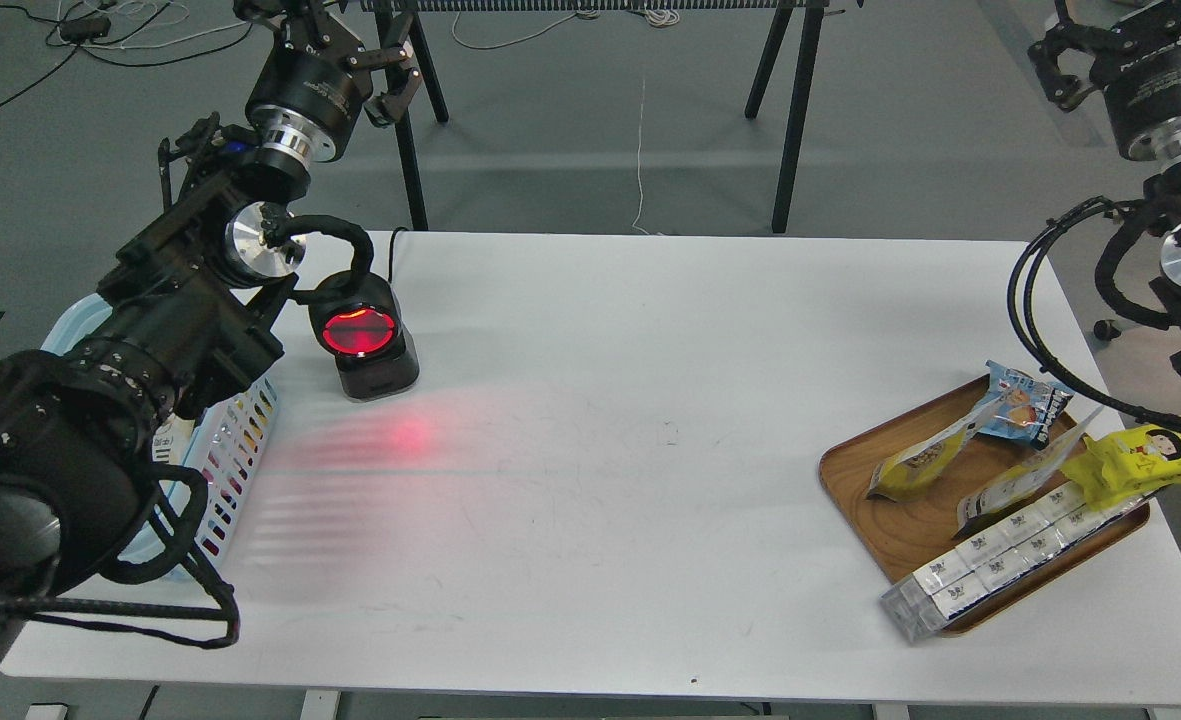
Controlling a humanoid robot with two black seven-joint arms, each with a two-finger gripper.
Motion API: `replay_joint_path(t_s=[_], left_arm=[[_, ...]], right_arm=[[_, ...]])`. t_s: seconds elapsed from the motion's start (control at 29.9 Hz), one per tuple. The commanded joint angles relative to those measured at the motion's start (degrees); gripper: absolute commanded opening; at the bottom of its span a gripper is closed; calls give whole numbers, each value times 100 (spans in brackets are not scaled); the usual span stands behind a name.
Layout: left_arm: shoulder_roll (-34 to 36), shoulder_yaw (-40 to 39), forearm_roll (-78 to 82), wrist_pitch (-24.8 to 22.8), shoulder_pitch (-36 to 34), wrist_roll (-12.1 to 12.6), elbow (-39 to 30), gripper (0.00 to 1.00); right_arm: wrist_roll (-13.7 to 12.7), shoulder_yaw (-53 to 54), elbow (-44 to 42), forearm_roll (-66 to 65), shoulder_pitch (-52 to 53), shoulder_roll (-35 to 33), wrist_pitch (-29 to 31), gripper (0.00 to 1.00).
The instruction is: Scan snack and place in basket
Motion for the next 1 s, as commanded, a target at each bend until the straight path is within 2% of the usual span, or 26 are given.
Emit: replay_joint_path(t_s=[0.0, 0.17, 0.33, 0.57, 0.7, 0.97], left_arm=[[0, 23, 7, 0, -29, 5, -18, 99], [8, 23, 16, 0, -47, 31, -18, 99], [8, 15, 7, 0, -47, 295, -44, 99], [87, 32, 33, 0, -38, 303, -44, 100], [96, 32, 42, 0, -38, 304, -44, 99], [87, 32, 33, 0, -29, 233, -44, 100]], right_arm=[[25, -867, 28, -201, 611, -167, 0, 99], [113, -1571, 326, -544, 1288, -536, 0, 99], [105, -2457, 713, -1746, 2175, -633, 0, 99], [122, -3759, 1301, -2820, 3196, -616, 0, 99], [140, -4295, 1820, -4100, 3635, -572, 0, 99], [614, -5385, 2742, -6325, 4312, -484, 0, 99]])
